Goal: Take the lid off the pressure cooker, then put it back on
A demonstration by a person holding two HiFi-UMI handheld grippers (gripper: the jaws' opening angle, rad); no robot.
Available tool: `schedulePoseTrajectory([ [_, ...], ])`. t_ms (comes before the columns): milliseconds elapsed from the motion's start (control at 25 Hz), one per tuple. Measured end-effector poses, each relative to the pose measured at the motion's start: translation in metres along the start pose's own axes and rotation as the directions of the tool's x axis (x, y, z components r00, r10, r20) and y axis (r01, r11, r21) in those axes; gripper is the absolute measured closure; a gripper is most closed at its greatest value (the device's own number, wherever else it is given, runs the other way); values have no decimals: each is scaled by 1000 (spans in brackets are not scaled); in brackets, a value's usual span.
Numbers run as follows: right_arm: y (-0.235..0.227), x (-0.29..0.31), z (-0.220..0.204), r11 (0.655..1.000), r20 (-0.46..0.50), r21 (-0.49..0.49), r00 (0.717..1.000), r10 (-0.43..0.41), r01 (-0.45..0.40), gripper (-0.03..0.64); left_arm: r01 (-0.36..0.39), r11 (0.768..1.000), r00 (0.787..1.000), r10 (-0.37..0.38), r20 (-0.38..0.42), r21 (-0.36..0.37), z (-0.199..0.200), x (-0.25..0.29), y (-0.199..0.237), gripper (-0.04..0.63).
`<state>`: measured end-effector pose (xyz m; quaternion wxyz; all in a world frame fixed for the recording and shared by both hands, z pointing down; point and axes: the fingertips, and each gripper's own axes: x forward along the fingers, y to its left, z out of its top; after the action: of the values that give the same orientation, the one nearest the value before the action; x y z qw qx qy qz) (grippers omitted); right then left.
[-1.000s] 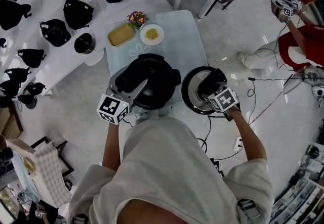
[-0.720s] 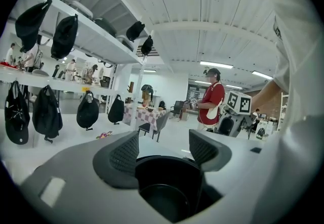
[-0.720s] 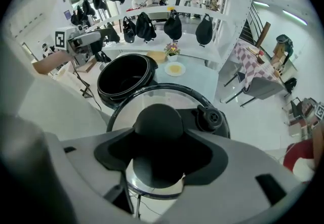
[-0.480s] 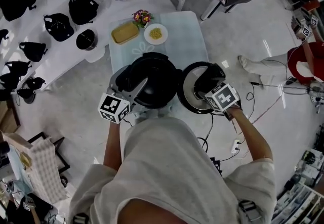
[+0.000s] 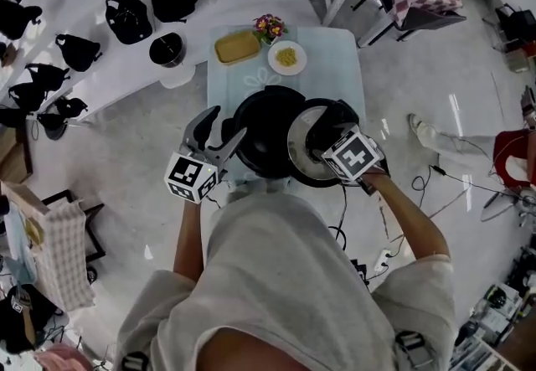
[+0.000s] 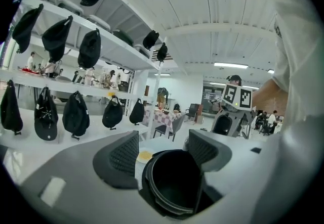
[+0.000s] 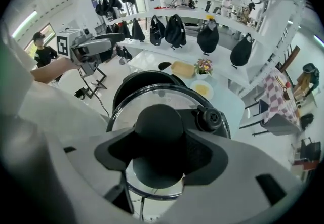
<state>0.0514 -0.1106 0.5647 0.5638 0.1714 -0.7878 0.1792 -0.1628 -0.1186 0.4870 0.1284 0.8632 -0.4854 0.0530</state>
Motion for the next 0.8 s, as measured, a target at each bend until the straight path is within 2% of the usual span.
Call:
schedulePoseTrajectory([
  [400, 43, 33, 67, 986, -4, -159, 999, 51, -51, 345, -122, 992, 992, 122, 9, -27, -9, -49, 33, 288],
  [800, 64, 54, 106, 967, -4, -253, 999, 45, -44, 345, -151, 988, 989, 151, 6, -30, -12, -63, 39, 288],
])
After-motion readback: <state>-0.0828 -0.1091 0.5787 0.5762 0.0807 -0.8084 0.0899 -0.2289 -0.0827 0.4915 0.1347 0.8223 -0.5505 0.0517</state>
